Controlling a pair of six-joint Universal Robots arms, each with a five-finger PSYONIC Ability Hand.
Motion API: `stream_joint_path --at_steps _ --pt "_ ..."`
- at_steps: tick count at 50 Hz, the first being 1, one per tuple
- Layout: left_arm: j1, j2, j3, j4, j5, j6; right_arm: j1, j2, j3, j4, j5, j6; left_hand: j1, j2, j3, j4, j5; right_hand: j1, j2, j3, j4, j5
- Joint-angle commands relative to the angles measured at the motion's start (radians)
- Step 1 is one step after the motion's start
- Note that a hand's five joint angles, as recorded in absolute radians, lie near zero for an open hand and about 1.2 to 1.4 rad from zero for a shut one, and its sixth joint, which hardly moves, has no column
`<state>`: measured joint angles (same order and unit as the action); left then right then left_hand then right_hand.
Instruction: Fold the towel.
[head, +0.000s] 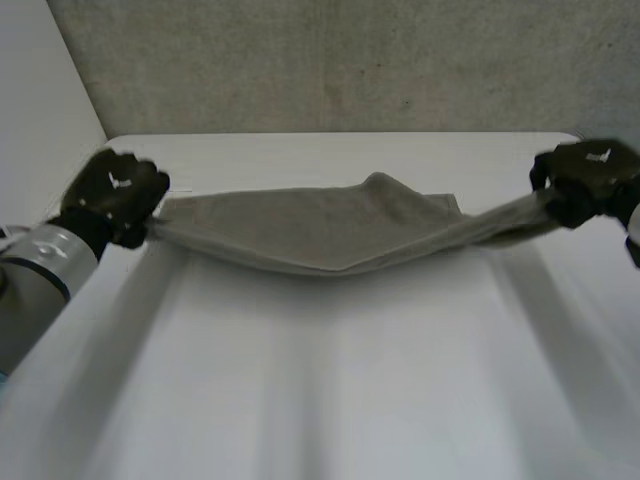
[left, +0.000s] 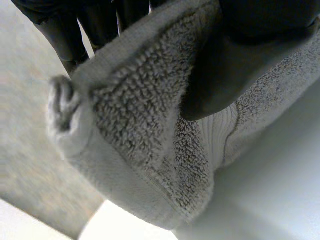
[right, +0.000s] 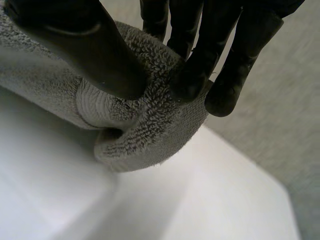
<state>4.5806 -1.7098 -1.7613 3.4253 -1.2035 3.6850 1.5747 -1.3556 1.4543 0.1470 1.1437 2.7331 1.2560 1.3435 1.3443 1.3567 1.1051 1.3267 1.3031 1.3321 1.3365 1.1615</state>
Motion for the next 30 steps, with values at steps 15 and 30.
stream_joint_path --at_steps 15,30 --pt "0.063 -0.005 0.347 -0.170 0.111 -0.310 0.062 0.075 -0.443 0.210 0.022 -0.015 0.140 0.053 0.052 0.040 0.117 0.070 0.093 0.064 0.060 0.060" --pt "-0.012 -0.594 1.176 -0.235 0.013 -0.367 0.243 0.602 -1.113 -0.021 0.281 -0.141 0.140 0.053 0.052 0.040 0.117 0.070 0.093 0.064 0.060 0.060"
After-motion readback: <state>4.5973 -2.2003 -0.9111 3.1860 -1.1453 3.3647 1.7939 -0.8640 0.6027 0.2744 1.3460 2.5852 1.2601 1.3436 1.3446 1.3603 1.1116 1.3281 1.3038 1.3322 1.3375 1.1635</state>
